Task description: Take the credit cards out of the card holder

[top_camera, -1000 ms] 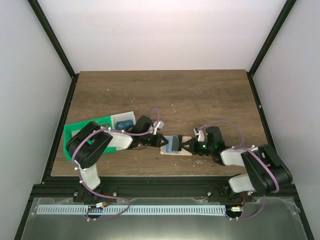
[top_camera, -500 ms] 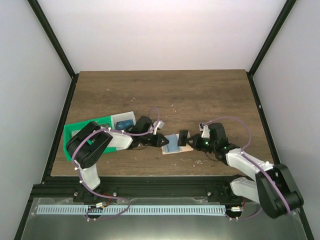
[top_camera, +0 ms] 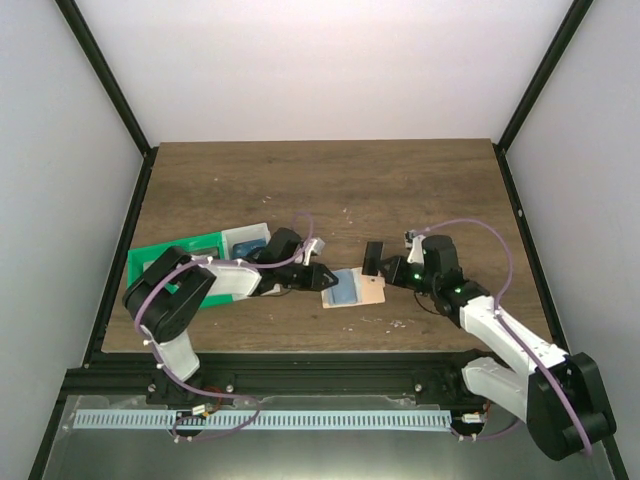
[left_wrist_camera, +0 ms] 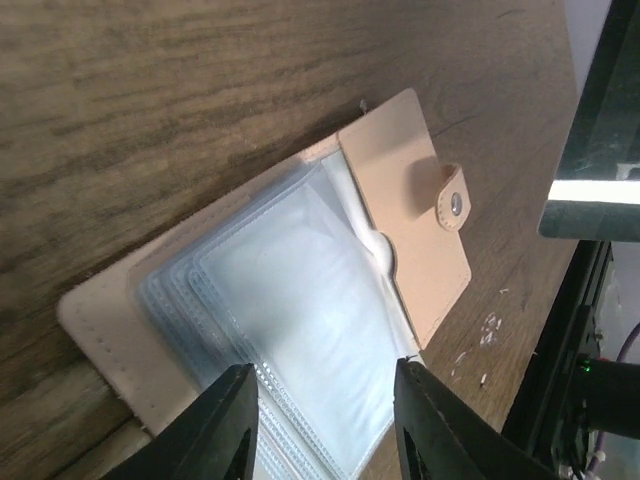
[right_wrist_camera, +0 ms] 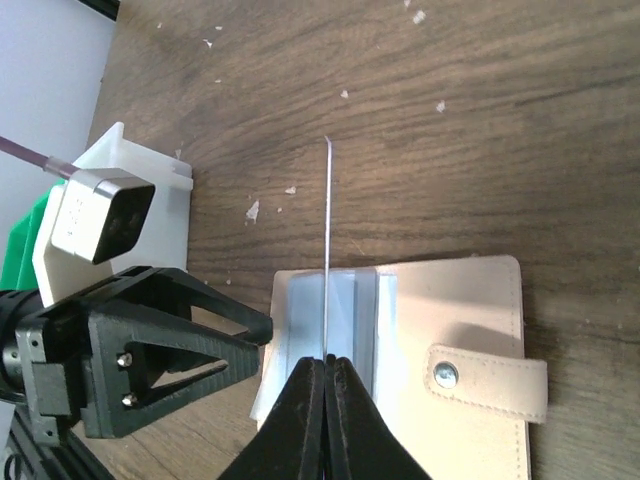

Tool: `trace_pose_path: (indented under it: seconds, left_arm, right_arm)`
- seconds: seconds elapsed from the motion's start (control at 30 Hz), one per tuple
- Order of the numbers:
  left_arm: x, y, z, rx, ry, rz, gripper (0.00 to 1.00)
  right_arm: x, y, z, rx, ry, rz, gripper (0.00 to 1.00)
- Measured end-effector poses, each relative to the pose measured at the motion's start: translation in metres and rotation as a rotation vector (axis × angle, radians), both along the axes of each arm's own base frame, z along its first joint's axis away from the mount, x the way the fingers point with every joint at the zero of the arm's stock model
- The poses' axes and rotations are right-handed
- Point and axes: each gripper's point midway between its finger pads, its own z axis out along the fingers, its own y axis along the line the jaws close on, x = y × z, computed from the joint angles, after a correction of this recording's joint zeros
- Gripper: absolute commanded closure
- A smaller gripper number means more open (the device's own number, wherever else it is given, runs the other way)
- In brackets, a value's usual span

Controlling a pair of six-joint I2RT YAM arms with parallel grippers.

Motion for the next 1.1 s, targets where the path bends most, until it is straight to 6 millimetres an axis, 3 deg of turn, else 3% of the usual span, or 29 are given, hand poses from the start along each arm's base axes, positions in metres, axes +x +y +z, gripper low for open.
trace_pose_path:
  seconds: [0.2,0.27,0.33,0.43,0.53,0.7,0.87,1.0,1.1]
  left_arm:
    - [0.021,0.017,0.034,-0.070,0.005,0.082,0.31]
    - [0.031,0.026,0.056,-0.111,-0.015,0.120,0.30]
    - [0.038,0.033,0.075,-0.142,-0.036,0.145,0.35]
    - [0.046,0.038,0.100,-0.180,-0.008,0.163,0.37]
    - [0.054,0.046,0.120,-0.226,0.029,0.180,0.37]
    - [0.042,0.069,0.150,-0.343,0.108,0.240,0.31]
    - [0.023,0.071,0.175,-0.443,0.166,0.228,0.30]
    - [0.018,0.070,0.183,-0.474,0.181,0.222,0.32]
    - [0.014,0.070,0.176,-0.479,0.221,0.225,0.37]
  right_arm:
    - [-0.001,0.021,0.017,-0.080,-0.159,0.102,1.00]
    - [-0.009,0.040,0.028,-0.117,-0.299,0.182,0.99]
    - [-0.021,0.056,0.039,-0.151,-0.433,0.248,1.00]
    - [-0.030,0.070,0.058,-0.205,-0.630,0.302,0.99]
    - [-0.027,0.075,0.073,-0.279,-0.781,0.313,0.99]
    - [-0.022,0.088,0.069,-0.477,-0.952,0.358,0.99]
    - [-0.021,0.101,0.054,-0.673,-1.049,0.399,1.00]
    - [-0.023,0.109,0.053,-0.755,-1.105,0.405,1.00]
    - [-0.024,0.118,0.058,-0.799,-1.151,0.399,0.99]
